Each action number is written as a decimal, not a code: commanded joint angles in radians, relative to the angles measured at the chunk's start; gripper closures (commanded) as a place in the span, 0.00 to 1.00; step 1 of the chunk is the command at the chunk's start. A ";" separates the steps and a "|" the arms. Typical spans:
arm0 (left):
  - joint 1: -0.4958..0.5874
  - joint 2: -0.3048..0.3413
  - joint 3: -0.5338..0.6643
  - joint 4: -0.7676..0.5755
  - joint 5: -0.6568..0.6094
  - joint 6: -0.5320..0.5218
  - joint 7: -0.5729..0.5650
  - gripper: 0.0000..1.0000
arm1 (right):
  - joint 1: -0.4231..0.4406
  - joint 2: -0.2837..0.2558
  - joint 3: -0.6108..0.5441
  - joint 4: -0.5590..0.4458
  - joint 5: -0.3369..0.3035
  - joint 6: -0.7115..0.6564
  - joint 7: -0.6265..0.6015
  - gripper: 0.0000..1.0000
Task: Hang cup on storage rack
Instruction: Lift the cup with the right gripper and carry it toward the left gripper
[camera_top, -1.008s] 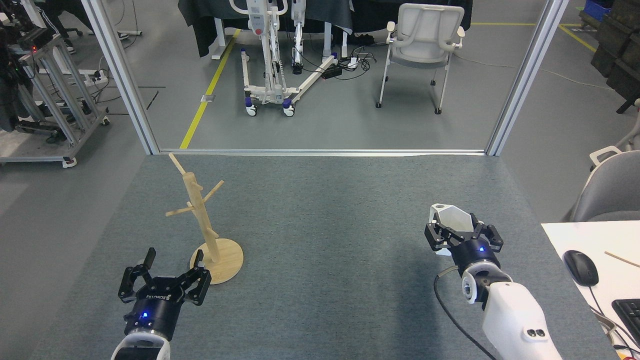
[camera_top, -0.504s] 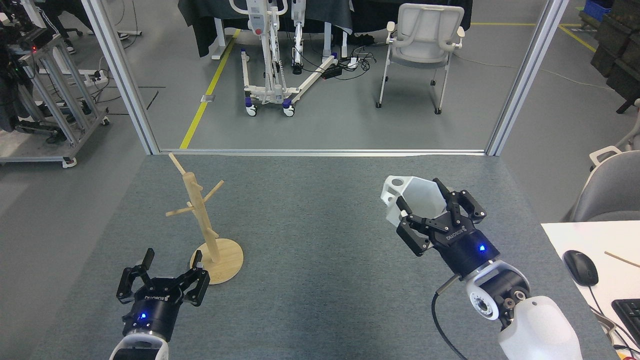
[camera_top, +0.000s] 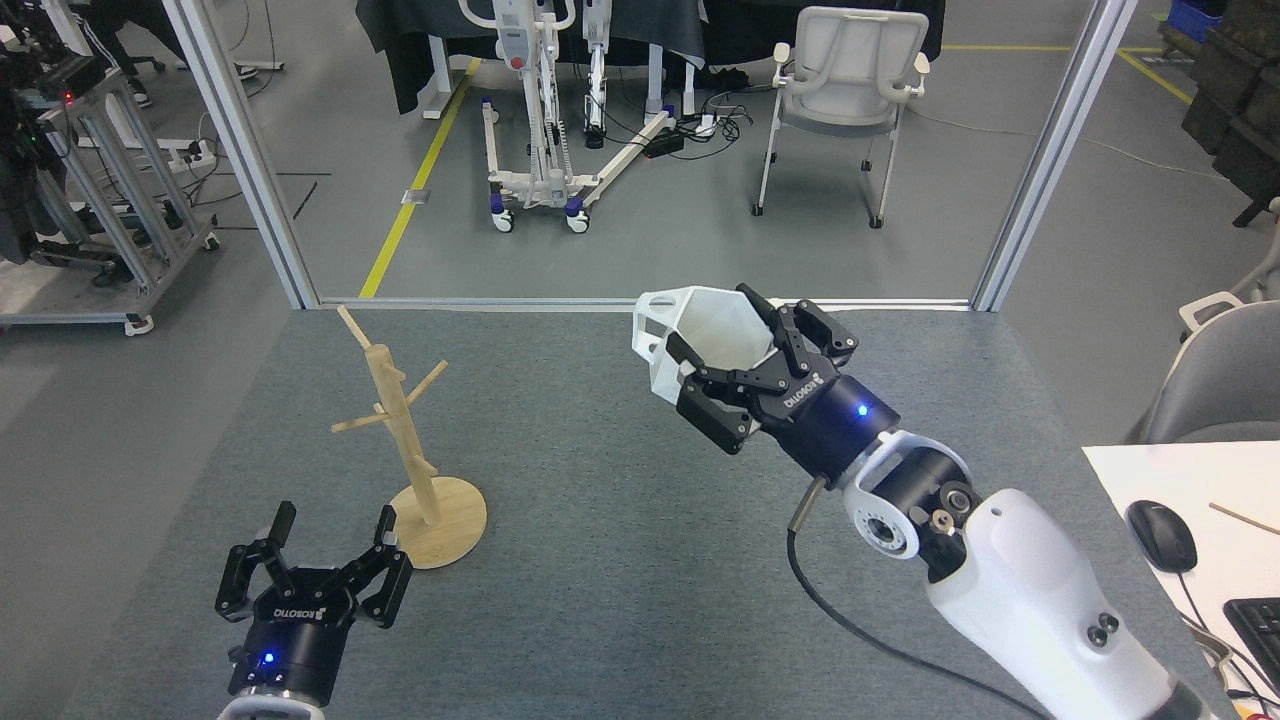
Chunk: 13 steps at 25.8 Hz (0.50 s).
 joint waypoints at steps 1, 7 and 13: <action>0.056 0.001 0.000 -0.073 0.005 -0.006 0.008 0.01 | -0.149 -0.016 0.153 -0.001 -0.158 0.257 0.065 0.85; 0.083 -0.019 -0.036 -0.132 0.060 -0.054 -0.009 0.04 | -0.379 -0.015 0.347 -0.001 -0.426 0.686 0.073 0.82; -0.012 -0.063 -0.089 -0.088 0.132 -0.063 -0.256 0.11 | -0.528 0.021 0.475 -0.016 -0.663 1.030 0.072 0.75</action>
